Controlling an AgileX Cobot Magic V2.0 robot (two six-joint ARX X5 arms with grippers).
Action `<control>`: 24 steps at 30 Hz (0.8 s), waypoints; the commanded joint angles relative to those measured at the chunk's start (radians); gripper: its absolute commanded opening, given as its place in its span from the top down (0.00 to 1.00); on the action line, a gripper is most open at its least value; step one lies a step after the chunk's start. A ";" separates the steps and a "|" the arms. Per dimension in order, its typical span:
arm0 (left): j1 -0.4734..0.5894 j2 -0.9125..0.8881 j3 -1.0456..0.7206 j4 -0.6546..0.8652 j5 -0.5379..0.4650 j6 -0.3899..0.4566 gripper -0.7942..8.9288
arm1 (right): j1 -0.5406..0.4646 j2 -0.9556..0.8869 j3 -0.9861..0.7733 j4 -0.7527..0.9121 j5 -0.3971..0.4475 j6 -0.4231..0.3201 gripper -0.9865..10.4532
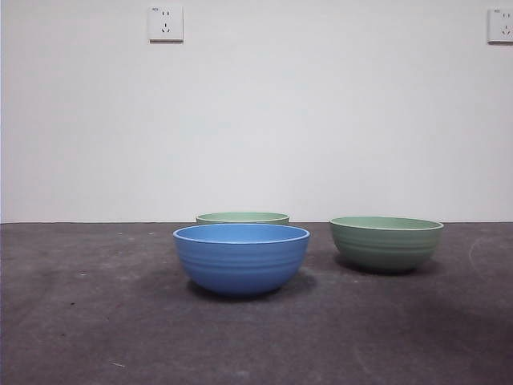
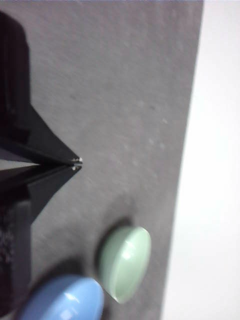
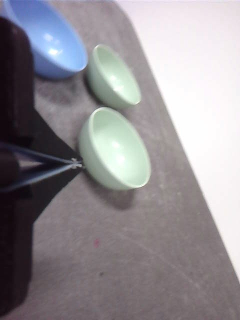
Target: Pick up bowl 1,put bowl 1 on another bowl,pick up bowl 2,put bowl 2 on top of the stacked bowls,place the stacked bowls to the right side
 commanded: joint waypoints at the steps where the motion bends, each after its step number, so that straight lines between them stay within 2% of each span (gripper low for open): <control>1: 0.002 0.007 0.055 -0.006 0.011 -0.056 0.93 | 0.002 0.018 0.058 0.016 -0.002 0.032 0.92; 5: 0.002 0.056 0.142 -0.052 0.039 -0.069 0.93 | 0.002 0.083 0.144 0.001 -0.004 0.031 0.92; 9: 0.002 0.150 0.245 -0.107 0.106 -0.066 0.93 | 0.003 0.192 0.269 -0.097 -0.053 0.003 0.92; 11: 0.002 0.208 0.301 -0.143 0.142 -0.055 0.93 | 0.003 0.256 0.338 -0.167 -0.093 -0.047 0.92; 17: 0.002 0.406 0.490 -0.294 0.303 0.088 0.93 | 0.003 0.472 0.566 -0.428 -0.198 -0.221 0.92; 22: 0.002 0.544 0.628 -0.429 0.449 0.196 0.93 | 0.007 0.645 0.749 -0.651 -0.288 -0.396 0.92; 24: 0.002 0.580 0.669 -0.471 0.500 0.228 0.93 | 0.016 0.695 0.807 -0.719 -0.302 -0.443 0.92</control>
